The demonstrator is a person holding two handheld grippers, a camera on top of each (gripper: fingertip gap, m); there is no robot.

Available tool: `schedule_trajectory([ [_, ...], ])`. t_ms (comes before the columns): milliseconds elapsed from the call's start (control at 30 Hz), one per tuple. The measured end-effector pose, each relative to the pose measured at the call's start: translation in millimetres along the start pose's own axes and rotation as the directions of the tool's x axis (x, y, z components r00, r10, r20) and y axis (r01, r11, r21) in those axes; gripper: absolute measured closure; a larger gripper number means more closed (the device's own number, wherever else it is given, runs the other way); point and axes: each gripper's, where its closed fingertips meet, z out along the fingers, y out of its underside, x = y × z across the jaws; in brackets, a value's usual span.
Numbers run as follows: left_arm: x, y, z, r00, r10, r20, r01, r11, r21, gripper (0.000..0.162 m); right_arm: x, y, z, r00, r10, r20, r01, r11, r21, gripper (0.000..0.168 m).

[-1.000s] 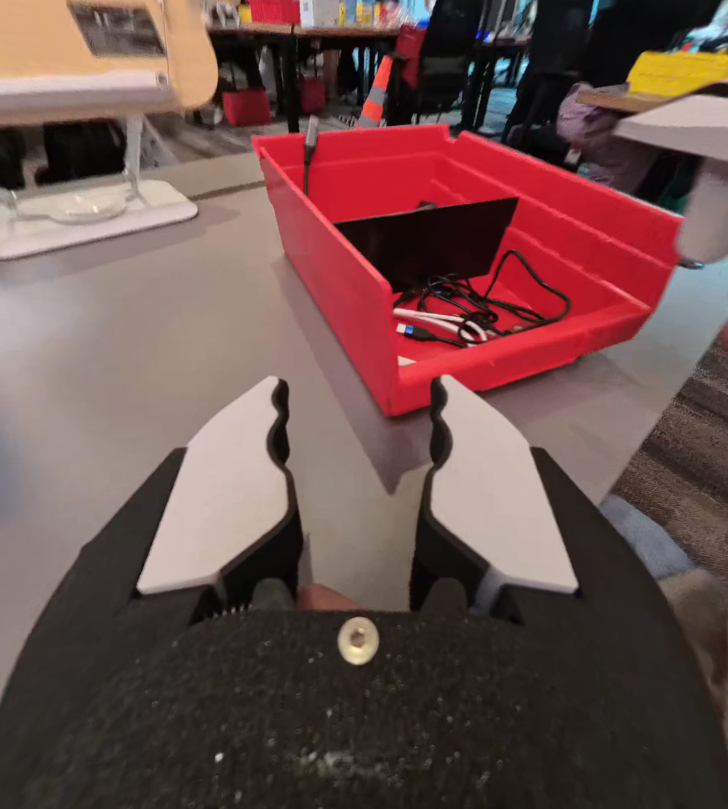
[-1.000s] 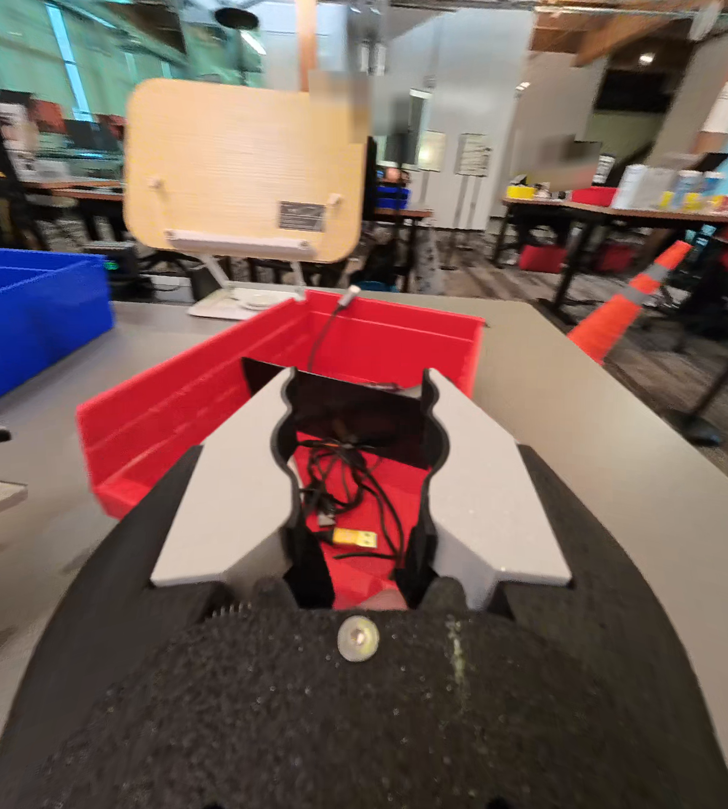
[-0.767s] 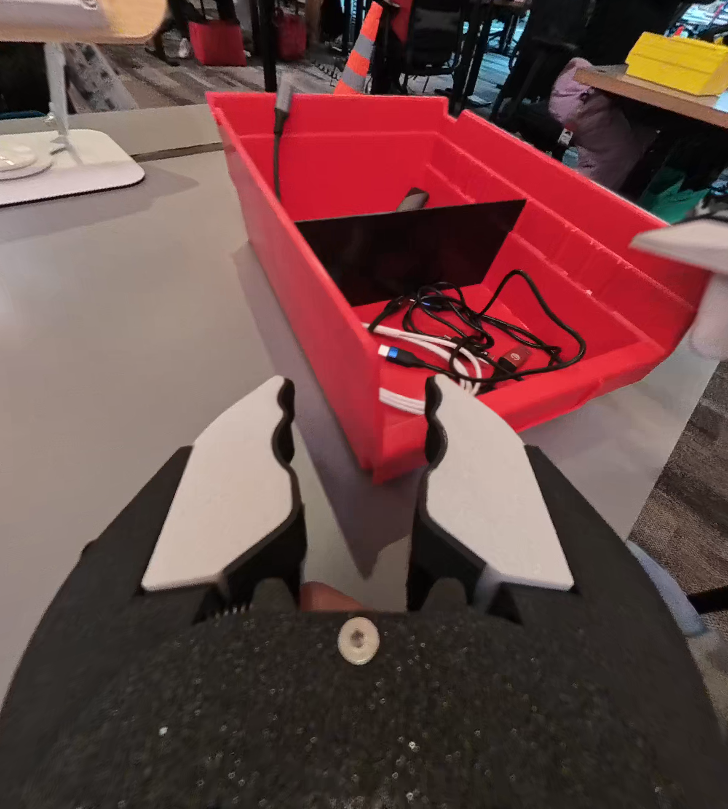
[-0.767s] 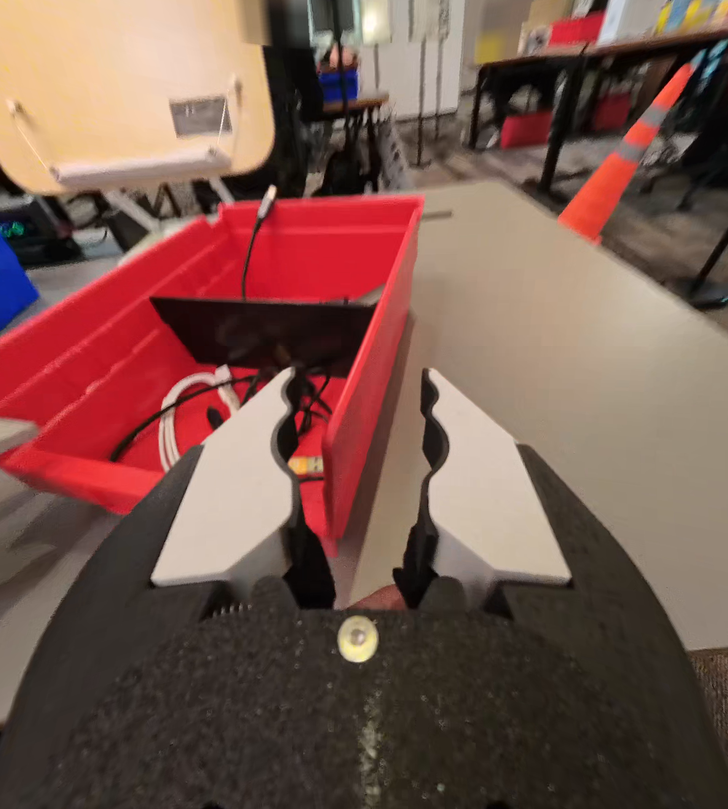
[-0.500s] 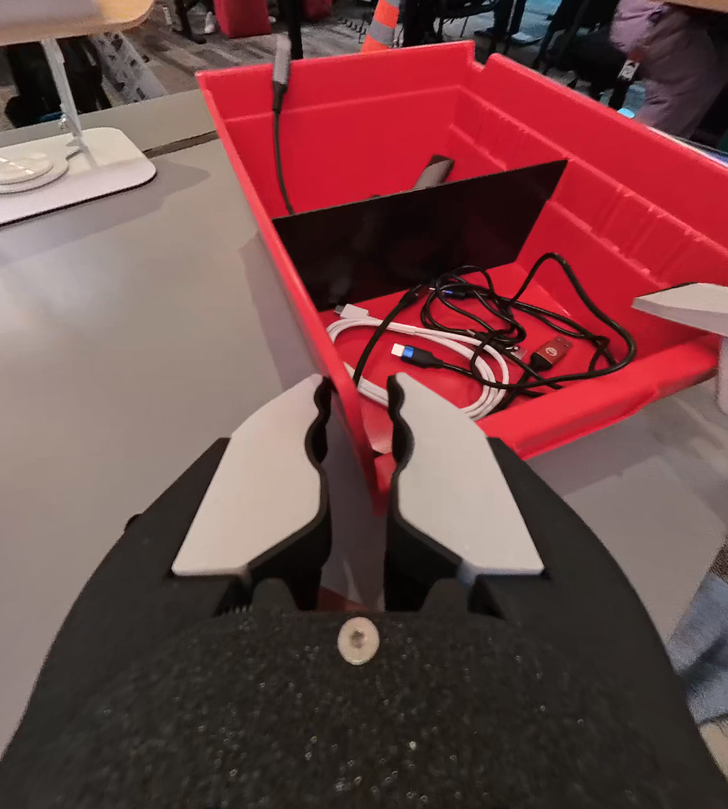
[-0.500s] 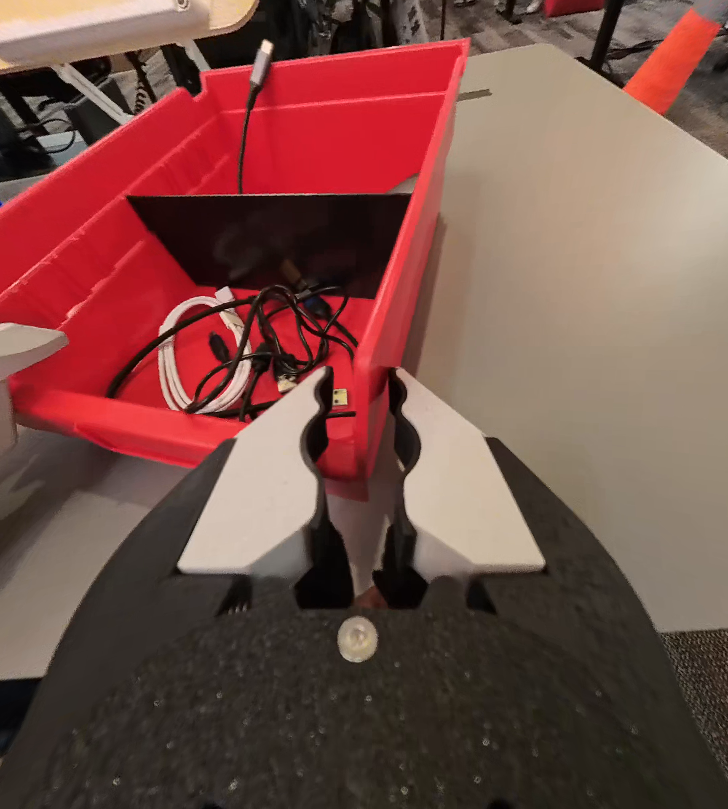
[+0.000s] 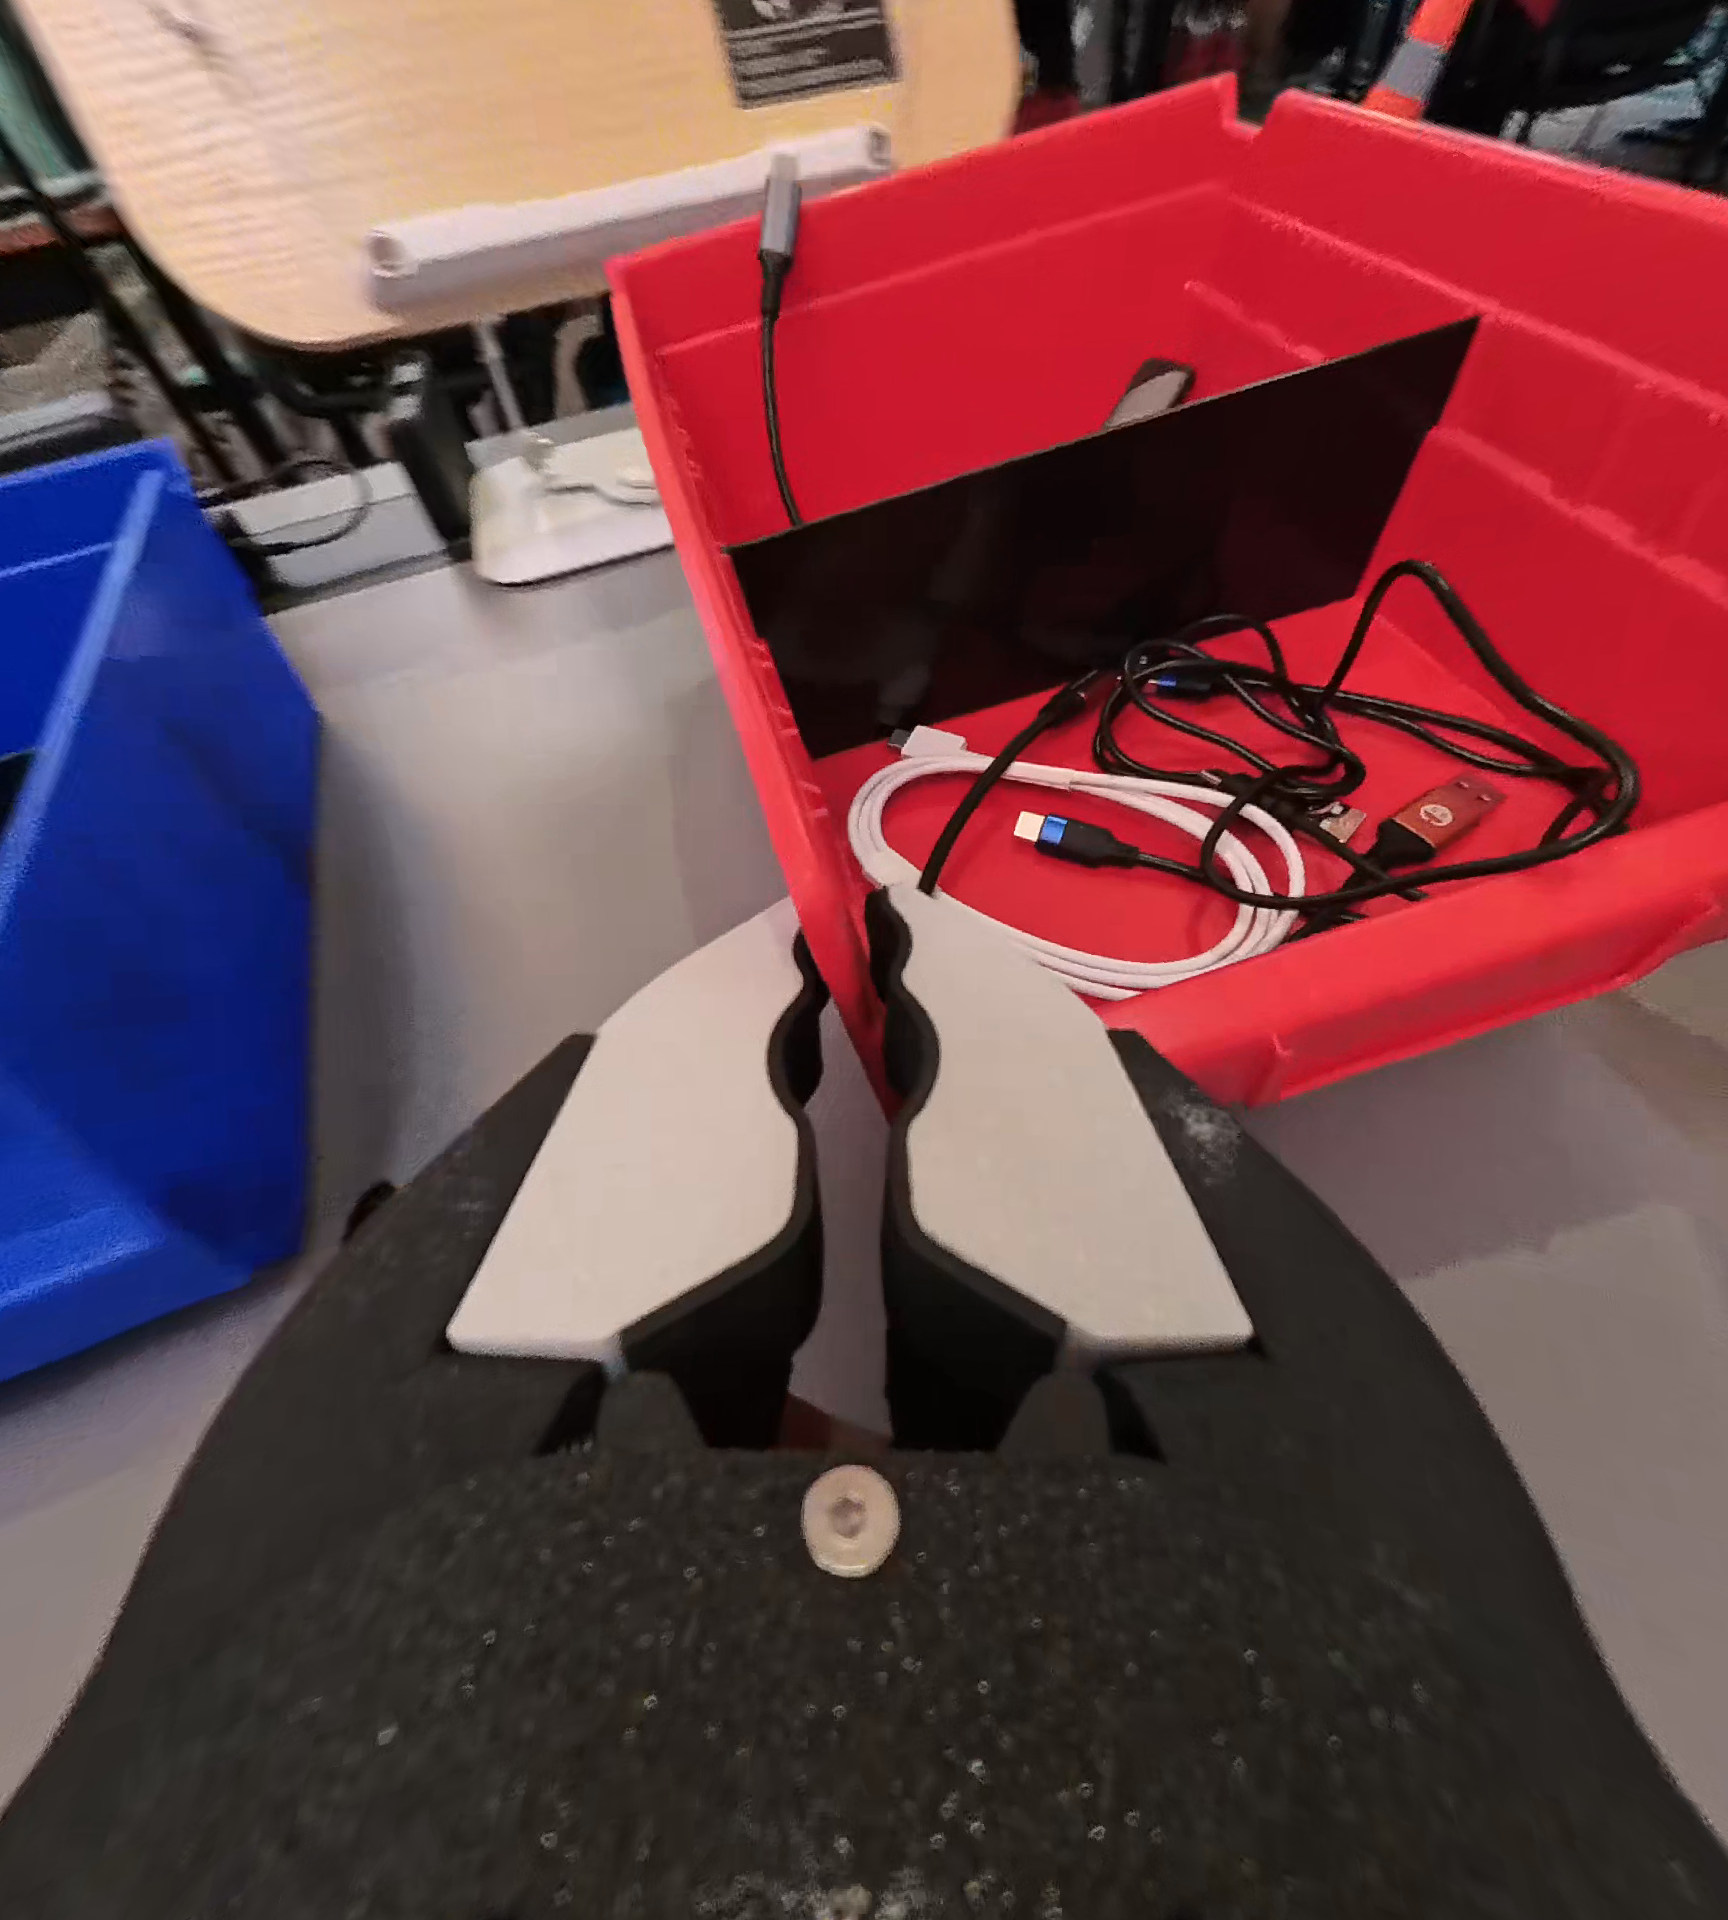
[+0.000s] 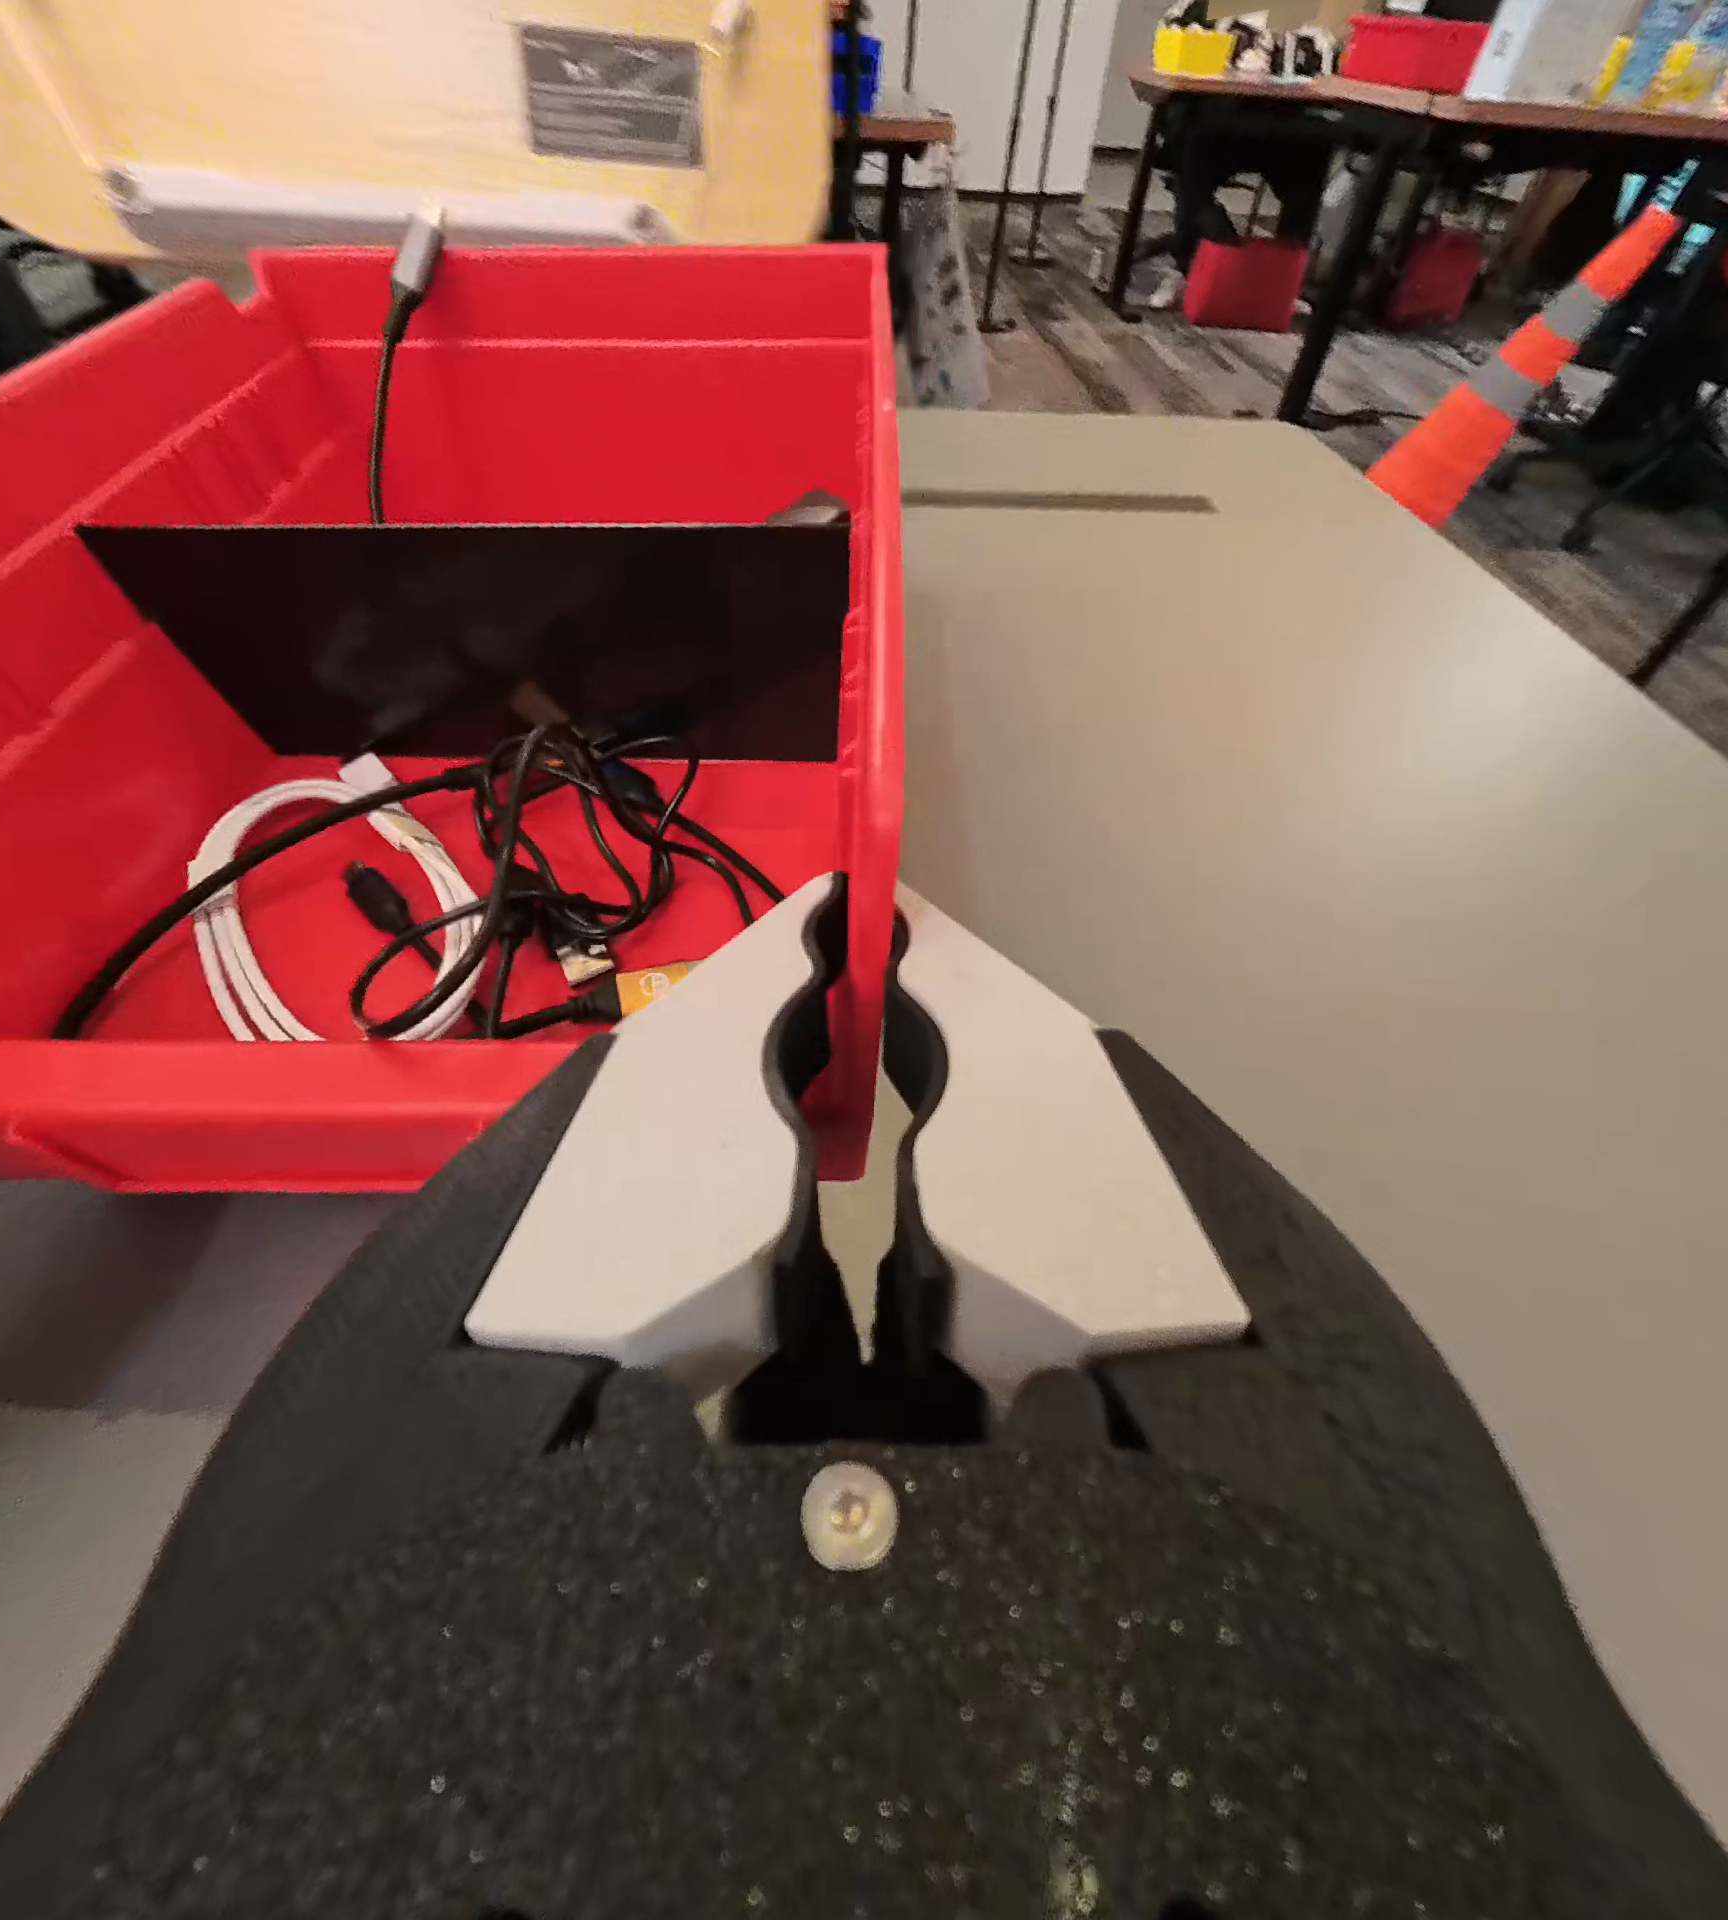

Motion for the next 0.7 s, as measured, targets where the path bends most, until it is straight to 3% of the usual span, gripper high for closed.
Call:
schedule_trajectory([
  [267,-73,14,-11,0.991,-0.013,0.134,0.017,1.000,-0.027,0.156,-80,3,38,0.983,-0.036,0.178,0.039,0.999,-0.016,0.168],
  [433,-80,30,-2,0.999,-0.025,0.042,0.028,0.996,-0.081,0.153,-91,12,49,0.972,-0.046,0.229,0.061,0.996,-0.059,0.167],
  [500,-71,27,-8,0.993,-0.101,-0.064,0.095,0.991,-0.090,0.134,-94,13,49,0.964,0.008,0.267,0.013,0.997,-0.077,0.161],
  [600,-95,0,-37,0.973,-0.220,-0.069,0.224,0.973,0.064,0.129,-101,12,42,0.926,0.033,0.377,-0.005,0.997,-0.076,0.134],
  [700,-177,-29,-80,0.963,-0.219,0.156,0.164,0.938,0.304,0.127,-95,-5,32,0.914,0.052,0.403,-0.066,0.998,0.020,0.114],
])
